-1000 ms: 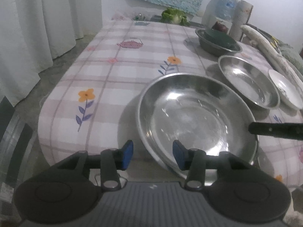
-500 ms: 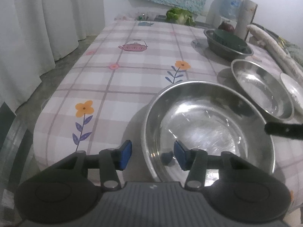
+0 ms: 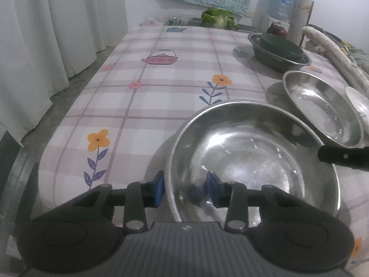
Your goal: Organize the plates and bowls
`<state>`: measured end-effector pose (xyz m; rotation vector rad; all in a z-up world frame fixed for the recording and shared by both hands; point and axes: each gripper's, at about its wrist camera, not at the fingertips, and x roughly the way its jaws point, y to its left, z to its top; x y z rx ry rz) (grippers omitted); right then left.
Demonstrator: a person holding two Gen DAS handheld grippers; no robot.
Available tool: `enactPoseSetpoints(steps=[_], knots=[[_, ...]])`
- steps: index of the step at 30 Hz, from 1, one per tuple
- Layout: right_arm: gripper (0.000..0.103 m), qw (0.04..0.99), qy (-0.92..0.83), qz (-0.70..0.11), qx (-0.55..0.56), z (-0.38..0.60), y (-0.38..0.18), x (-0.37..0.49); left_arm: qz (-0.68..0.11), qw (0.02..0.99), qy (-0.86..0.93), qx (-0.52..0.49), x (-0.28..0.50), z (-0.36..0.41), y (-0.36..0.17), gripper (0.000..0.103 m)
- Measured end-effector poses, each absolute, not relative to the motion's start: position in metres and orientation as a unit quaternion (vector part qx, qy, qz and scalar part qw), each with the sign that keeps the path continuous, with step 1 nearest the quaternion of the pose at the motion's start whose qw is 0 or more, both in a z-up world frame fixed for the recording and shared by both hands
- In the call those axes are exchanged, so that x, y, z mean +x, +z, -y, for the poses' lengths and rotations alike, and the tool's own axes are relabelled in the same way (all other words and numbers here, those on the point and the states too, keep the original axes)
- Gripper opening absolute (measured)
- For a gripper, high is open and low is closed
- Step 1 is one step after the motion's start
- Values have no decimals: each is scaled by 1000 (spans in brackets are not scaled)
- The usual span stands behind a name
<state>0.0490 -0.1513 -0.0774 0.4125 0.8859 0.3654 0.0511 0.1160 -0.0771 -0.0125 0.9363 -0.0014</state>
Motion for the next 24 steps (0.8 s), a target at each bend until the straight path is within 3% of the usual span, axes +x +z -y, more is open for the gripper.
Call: enactPoseSetpoints(steps=[24], knots=[[14, 876, 157, -408, 201, 158, -79, 25, -454, 890, -6, 33, 33, -99, -69, 40]])
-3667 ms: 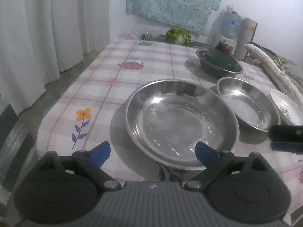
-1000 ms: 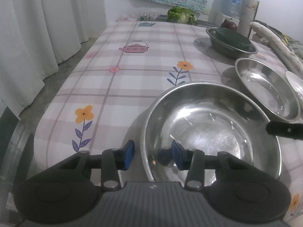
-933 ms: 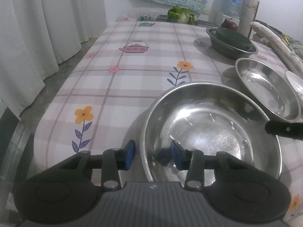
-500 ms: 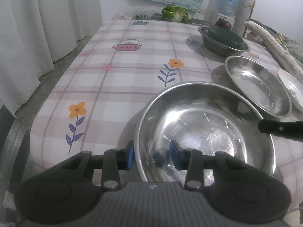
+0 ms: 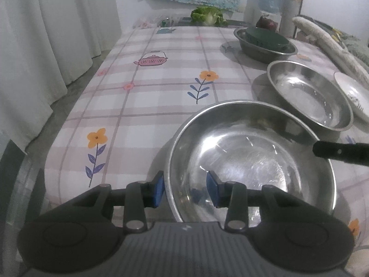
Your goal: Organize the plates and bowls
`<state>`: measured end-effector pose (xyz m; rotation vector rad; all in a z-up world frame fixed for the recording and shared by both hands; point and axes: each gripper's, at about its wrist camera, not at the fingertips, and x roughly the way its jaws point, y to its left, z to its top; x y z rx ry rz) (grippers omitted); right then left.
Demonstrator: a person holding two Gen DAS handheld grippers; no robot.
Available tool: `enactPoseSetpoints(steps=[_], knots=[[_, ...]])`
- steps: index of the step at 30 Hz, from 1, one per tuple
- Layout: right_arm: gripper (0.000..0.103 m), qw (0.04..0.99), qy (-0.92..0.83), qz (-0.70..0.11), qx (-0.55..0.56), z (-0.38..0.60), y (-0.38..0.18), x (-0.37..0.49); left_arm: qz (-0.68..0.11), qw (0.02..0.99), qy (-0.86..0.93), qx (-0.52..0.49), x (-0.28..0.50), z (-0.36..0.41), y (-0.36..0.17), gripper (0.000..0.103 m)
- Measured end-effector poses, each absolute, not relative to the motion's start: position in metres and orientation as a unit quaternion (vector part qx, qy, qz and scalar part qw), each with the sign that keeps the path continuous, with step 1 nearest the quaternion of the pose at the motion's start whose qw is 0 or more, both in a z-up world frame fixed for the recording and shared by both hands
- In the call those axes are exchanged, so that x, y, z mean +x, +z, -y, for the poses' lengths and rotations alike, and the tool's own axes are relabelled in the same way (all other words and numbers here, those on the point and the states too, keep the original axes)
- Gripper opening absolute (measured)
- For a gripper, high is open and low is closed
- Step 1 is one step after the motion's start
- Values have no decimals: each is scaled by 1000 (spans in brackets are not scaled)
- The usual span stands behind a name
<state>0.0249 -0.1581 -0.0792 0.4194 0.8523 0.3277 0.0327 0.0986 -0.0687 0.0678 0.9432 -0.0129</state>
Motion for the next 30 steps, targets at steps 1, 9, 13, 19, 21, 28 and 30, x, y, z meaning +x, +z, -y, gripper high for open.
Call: enactPoseSetpoints(steps=[1, 9, 13, 19, 21, 28, 30], knots=[[14, 877, 157, -407, 201, 158, -79, 25, -456, 890, -5, 33, 33, -98, -69, 40], [13, 878, 160, -402, 206, 160, -80, 22, -460, 888, 6, 14, 34, -98, -70, 42], [13, 876, 157, -402, 214, 163, -82, 20, -457, 889, 4, 8, 34, -98, -68, 42], [14, 879, 153, -397, 214, 165, -78, 15, -458, 888, 6, -27, 32, -100, -67, 42], [15, 879, 153, -397, 215, 166, -78, 14, -457, 889, 6, -28, 29, -99, -66, 42], [16, 876, 155, -398, 227, 173, -81, 14, -453, 891, 8, -12, 27, -90, -65, 42], [16, 876, 155, -396, 228, 174, -82, 13, -455, 890, 11, -7, 28, -89, -67, 42]])
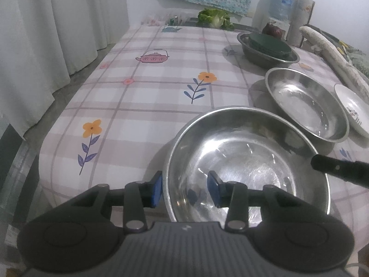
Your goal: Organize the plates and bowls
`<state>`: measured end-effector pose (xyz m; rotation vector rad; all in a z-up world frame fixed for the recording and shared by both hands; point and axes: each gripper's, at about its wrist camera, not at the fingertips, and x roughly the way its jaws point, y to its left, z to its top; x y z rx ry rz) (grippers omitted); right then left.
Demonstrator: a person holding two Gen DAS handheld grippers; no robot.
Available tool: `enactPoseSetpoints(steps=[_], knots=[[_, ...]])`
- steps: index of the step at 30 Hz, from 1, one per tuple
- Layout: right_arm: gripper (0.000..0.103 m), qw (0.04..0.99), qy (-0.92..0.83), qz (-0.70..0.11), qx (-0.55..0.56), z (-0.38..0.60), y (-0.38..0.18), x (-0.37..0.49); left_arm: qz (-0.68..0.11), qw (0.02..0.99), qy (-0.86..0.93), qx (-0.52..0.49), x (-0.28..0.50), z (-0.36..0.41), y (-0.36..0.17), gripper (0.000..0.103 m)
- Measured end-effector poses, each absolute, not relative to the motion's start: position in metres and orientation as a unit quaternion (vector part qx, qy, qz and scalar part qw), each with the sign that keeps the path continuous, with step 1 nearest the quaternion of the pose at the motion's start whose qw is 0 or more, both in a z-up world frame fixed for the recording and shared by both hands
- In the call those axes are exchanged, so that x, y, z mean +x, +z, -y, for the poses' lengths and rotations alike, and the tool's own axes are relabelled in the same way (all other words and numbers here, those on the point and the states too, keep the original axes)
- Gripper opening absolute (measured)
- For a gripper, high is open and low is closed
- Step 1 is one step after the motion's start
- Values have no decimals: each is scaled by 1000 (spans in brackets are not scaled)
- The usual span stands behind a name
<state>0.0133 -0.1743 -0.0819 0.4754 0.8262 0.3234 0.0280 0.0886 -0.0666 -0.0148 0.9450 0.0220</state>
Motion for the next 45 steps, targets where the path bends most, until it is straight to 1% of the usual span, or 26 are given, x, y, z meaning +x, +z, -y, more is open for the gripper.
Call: enactPoseSetpoints(steps=[10, 19, 21, 22, 24, 26, 45], knots=[[14, 872, 155, -400, 237, 177, -96, 15, -448, 892, 45, 47, 33, -68, -71, 44], [13, 886, 145, -376, 229, 186, -93, 6, -460, 887, 45, 19, 37, -68, -72, 42], [10, 890, 144, -371, 221, 184, -92, 5, -459, 887, 45, 23, 38, -66, -72, 41], [9, 892, 143, -369, 218, 183, -92, 5, -459, 887, 42, 22, 38, -66, -71, 39], [8, 895, 141, -366, 211, 181, -91, 5, -459, 888, 40, 20, 38, -65, -70, 39], [8, 898, 138, -366, 203, 179, -90, 5, -456, 889, 40, 22, 37, -65, -69, 37], [9, 903, 138, -365, 178, 162, -77, 11, -438, 899, 25, 10, 30, -83, -55, 37]])
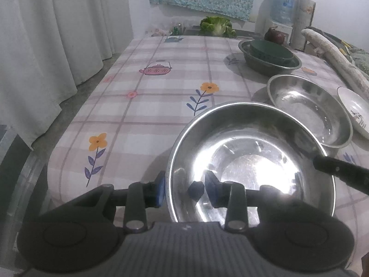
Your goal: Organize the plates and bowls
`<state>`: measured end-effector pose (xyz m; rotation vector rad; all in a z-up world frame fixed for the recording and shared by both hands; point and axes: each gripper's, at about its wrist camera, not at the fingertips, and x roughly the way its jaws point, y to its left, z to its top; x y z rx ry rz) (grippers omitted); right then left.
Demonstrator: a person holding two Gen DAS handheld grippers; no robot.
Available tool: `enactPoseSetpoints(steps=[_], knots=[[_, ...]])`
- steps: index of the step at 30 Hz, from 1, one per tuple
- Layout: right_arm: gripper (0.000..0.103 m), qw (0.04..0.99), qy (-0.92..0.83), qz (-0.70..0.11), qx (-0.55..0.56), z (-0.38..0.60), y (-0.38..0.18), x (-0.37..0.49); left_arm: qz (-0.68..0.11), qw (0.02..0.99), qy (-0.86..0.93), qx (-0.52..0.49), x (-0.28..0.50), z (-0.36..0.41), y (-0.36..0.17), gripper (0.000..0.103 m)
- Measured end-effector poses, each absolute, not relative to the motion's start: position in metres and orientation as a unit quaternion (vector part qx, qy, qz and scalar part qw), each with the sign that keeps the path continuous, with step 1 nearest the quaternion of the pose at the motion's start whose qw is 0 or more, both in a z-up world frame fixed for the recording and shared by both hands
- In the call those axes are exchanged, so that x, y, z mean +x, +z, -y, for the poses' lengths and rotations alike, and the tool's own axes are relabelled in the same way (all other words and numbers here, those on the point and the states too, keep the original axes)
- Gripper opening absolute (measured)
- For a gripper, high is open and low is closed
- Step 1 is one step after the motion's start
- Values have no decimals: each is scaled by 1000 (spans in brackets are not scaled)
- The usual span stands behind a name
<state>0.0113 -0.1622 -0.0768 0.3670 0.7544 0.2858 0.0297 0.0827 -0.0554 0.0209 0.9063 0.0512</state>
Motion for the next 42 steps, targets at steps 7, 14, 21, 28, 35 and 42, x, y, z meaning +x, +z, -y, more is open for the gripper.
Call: enactPoseSetpoints(steps=[7, 14, 21, 28, 35, 42], knots=[[11, 902, 137, -375, 166, 151, -78, 13, -444, 896, 19, -3, 30, -93, -59, 37], [11, 900, 137, -377, 170, 152, -79, 11, -450, 893, 16, -8, 30, -95, -61, 37], [11, 899, 133, -381, 169, 154, -80, 15, -455, 890, 11, 14, 36, -87, -62, 37], [11, 898, 129, -383, 172, 157, -85, 14, -461, 887, 11, 23, 40, -84, -66, 37], [12, 896, 132, -388, 169, 156, -87, 17, -466, 884, 13, 20, 41, -84, -69, 37], [12, 894, 134, -392, 171, 155, -90, 15, -464, 885, 18, 32, 40, -81, -71, 37]])
